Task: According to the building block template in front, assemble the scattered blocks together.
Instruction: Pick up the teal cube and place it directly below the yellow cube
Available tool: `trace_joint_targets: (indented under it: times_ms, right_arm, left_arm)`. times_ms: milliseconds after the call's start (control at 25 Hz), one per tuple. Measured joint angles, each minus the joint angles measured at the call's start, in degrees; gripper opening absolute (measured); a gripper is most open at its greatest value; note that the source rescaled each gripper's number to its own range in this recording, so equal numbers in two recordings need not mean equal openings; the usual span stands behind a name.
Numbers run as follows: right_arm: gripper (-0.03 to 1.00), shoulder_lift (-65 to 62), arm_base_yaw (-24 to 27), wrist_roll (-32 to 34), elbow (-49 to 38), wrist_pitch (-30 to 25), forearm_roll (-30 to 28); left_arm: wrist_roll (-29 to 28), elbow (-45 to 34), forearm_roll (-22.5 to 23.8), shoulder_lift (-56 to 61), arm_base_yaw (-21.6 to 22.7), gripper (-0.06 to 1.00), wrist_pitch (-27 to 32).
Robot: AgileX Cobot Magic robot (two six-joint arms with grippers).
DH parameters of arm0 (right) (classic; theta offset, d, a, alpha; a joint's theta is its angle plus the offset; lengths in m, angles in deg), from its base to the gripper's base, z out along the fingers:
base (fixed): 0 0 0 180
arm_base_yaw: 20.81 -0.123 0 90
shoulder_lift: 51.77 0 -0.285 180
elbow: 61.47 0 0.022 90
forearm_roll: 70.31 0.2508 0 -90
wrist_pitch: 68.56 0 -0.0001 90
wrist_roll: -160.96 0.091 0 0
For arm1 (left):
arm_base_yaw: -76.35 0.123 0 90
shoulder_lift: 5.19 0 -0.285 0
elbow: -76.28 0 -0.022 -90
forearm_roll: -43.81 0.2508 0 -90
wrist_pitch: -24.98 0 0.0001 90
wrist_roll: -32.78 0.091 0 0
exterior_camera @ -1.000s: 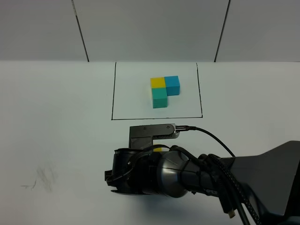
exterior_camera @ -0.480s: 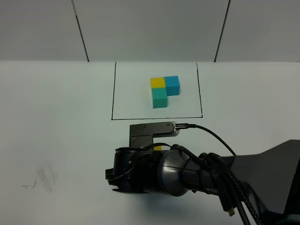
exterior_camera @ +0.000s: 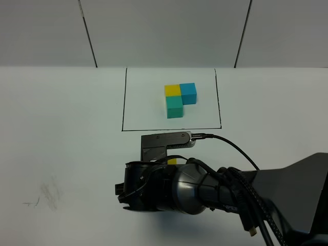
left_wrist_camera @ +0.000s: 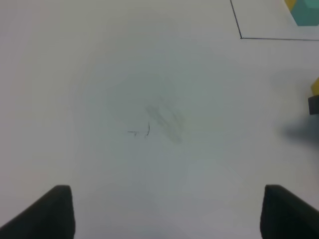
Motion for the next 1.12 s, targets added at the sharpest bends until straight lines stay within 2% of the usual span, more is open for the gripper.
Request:
trace_joint_targets:
  times_ms: [1120]
  right_arm:
    - [0.01,0.6,1.1,-0.3,0.1,0.4,0.3]
  left_arm:
    - [0.0,0.0,0.0,0.0,0.0,0.65,0.0]
